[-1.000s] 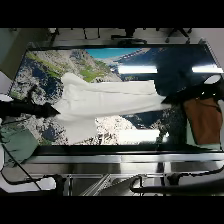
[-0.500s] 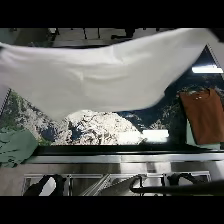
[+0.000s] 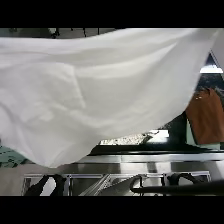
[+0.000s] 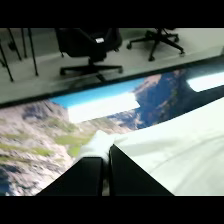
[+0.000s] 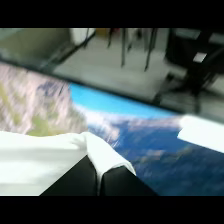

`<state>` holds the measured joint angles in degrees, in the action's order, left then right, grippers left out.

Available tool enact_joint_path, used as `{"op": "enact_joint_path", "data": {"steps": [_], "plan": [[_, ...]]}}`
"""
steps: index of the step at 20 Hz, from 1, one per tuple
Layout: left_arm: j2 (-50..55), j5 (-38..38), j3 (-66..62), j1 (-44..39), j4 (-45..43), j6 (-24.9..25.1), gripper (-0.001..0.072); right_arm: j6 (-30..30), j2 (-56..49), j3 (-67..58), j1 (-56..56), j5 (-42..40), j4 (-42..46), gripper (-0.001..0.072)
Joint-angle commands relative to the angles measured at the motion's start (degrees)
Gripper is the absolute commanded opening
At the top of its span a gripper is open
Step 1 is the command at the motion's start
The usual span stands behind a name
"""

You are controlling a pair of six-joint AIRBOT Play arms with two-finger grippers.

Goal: Fold the shirts.

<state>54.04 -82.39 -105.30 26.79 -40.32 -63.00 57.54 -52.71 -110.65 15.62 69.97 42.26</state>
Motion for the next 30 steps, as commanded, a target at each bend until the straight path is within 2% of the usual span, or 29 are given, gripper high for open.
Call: {"op": "enact_joint_path", "data": {"steps": [1,3,5,8,11,15,22,27,30], "plan": [[11.6,-0.5,8.4,-9.5,-6.3,1.0,0.0014,0.7,-9.4,6.6,-0.1,3.8,-3.8,0.0021],[22.4,3.2,9.2,-15.6,-12.5,-0.2,0.0014,-0.2,-16.7,10.3,-0.1,1.9,-3.8,0.0021],[34.3,5.7,6.4,-19.3,-16.1,-3.6,0.0014,-0.5,-25.4,11.0,-0.1,0.1,-4.0,0.0021],[51.3,2.5,-4.1,-22.6,-19.3,-8.8,0.0014,-0.3,-36.9,11.0,-0.1,-4.1,-6.4,0.0021],[62.3,1.4,-14.2,-24.6,-23.3,-13.2,0.0014,-0.7,-44.5,10.5,-0.1,-9.8,-10.4,0.0021],[62.5,6.3,-14.4,-24.2,-23.7,-14.3,0.0014,-1.7,-46.9,7.8,0.4,-13.7,-10.2,0.0021],[52.5,4.4,-1.4,-23.8,-30.5,-17.0,0.0014,-2.3,-46.8,5.4,1.6,-5.8,-3.8,0.0021],[52.6,10.7,8.9,-24.9,-30.6,-17.0,0.0015,-1.9,-48.1,5.5,0.3,-1.9,-2.3,0.0022],[52.6,11.4,12.1,-24.4,-30.6,-18.6,0.0016,-1.6,-48.2,5.5,0.4,-1.9,-2.3,0.0023]]}}
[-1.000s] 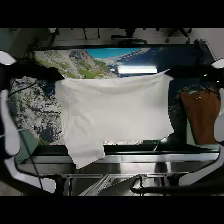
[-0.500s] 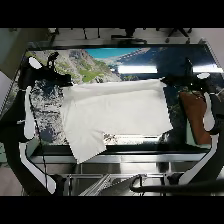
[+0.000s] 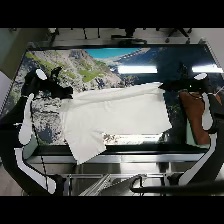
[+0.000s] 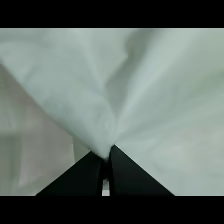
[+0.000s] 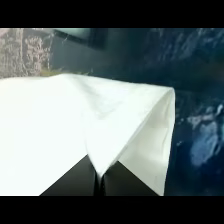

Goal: Fold the shirts.

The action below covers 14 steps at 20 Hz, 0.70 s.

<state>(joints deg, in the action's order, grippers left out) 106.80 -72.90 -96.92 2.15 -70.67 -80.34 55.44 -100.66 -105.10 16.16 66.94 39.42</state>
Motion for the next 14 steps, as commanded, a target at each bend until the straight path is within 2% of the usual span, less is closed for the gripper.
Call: {"op": "enact_joint_path", "data": {"steps": [1,2,3,5,6,7,9,10,14], "plan": [[-0.2,1.7,3.9,0.3,-0.1,-2.0,0.0066,1.6,-0.3,-0.1,-0.2,1.3,0.5,0.0042],[-0.2,0.9,3.7,0.3,0.0,-3.3,0.0376,1.8,-0.1,-0.1,-0.2,2.1,0.5,0.0155],[-0.2,-0.9,2.6,0.3,-0.1,-4.6,0.0633,1.8,0.3,-0.1,-0.2,3.4,0.5,0.0236],[-0.3,-8.2,-2.1,1.2,-0.1,-6.4,0.0655,1.9,2.5,-0.1,0.6,7.5,1.0,0.0273],[-0.3,-13.1,-4.9,1.8,-0.1,-7.1,0.0655,3.5,4.4,-0.1,1.8,9.6,2.6,0.0371],[-0.8,-17.8,-6.8,2.6,-0.1,-8.3,0.0651,5.1,6.5,-0.1,3.2,11.8,4.6,0.041],[-5.0,-21.6,-4.2,4.0,-0.1,-9.3,0.0651,5.9,9.9,0.3,6.2,16.8,6.9,0.0407],[-8.3,-21.4,-0.4,4.5,-0.1,-9.3,0.065,5.9,11.5,1.4,7.7,19.1,7.4,0.038],[-27.8,-16.4,27.1,4.7,-0.3,-9.2,0.0651,4.2,17.5,12.4,12.4,21.4,7.3,0.0366]]}}
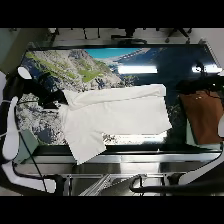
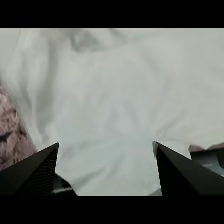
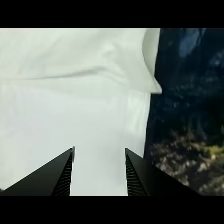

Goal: Fold the shirts.

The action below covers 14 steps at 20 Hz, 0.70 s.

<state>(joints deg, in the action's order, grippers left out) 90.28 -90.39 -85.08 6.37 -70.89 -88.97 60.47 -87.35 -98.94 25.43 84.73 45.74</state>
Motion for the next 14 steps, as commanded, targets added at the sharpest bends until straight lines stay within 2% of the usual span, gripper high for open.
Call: {"op": "enact_joint_path", "data": {"steps": [1,5,7,11,14], "plan": [[-16.9,3.2,23.6,0.4,-0.1,-1.5,0.0651,-1.4,5.5,8.8,4.1,3.4,1.0,0.0366],[-35.3,12.8,51.4,0.4,5.5,-3.6,0.0651,-2.0,8.4,14.3,5.3,-0.3,1.0,0.0367],[-40.3,18.7,60.8,0.4,9.3,-3.6,0.0651,-2.0,8.4,14.4,4.9,-0.3,0.3,0.0367],[-42.7,29.5,69.0,0.4,11.0,-3.5,0.0651,-2.0,8.5,14.4,4.7,0.2,-0.5,0.0367],[-37.6,33.3,66.5,-0.1,11.4,-2.9,0.065,-2.0,8.5,14.4,4.7,0.6,-0.9,0.0367]]}}
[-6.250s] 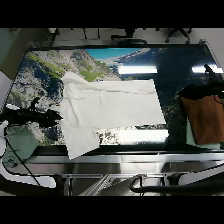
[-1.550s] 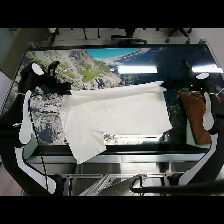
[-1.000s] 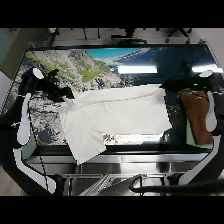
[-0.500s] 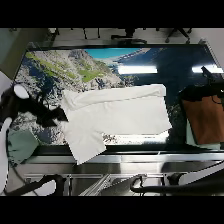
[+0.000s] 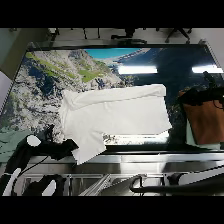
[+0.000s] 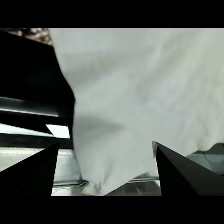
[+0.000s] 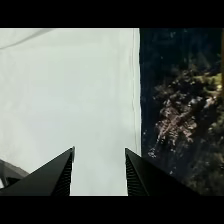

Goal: Fold the shirts.

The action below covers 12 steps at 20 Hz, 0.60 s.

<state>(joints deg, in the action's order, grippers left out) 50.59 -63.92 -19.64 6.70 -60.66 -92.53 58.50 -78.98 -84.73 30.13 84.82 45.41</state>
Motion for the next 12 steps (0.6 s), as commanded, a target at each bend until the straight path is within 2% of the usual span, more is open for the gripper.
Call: {"op": "enact_joint_path", "data": {"steps": [1,3,4,5,6,7,8,9,12], "plan": [[4.4,7.9,-0.7,-1.1,2.5,2.2,0.065,0.0,0.2,0.2,0.0,0.7,-0.6,0.0367],[9.2,10.4,-4.6,-2.8,7.0,5.4,0.0649,0.0,0.2,0.4,0.0,0.9,-0.6,0.0367],[11.8,10.9,-7.0,-3.7,8.8,7.2,0.0602,0.0,0.2,0.6,0.0,1.7,-0.6,0.0367],[13.9,10.1,-9.4,-4.4,8.7,8.3,0.0374,0.0,0.2,0.9,0.0,2.8,-0.5,0.0366],[16.0,8.2,-11.9,-4.6,8.0,9.4,0.0211,0.1,0.3,1.4,0.2,3.9,-0.4,0.0366],[17.5,5.8,-13.9,-4.6,7.7,10.8,0.0109,0.8,0.6,2.3,0.2,4.3,0.2,0.0366],[18.7,3.1,-15.8,-4.4,7.6,12.5,0.0099,1.4,1.6,3.8,0.4,4.2,2.0,0.0366],[19.4,0.5,-17.4,-4.0,7.6,13.7,0.0017,1.8,2.6,5.5,0.5,4.2,3.6,0.0366],[19.6,-5.2,-20.1,-1.9,7.6,15.7,0.0017,5.0,7.2,12.6,0.6,2.7,13.0,0.0368]]}}
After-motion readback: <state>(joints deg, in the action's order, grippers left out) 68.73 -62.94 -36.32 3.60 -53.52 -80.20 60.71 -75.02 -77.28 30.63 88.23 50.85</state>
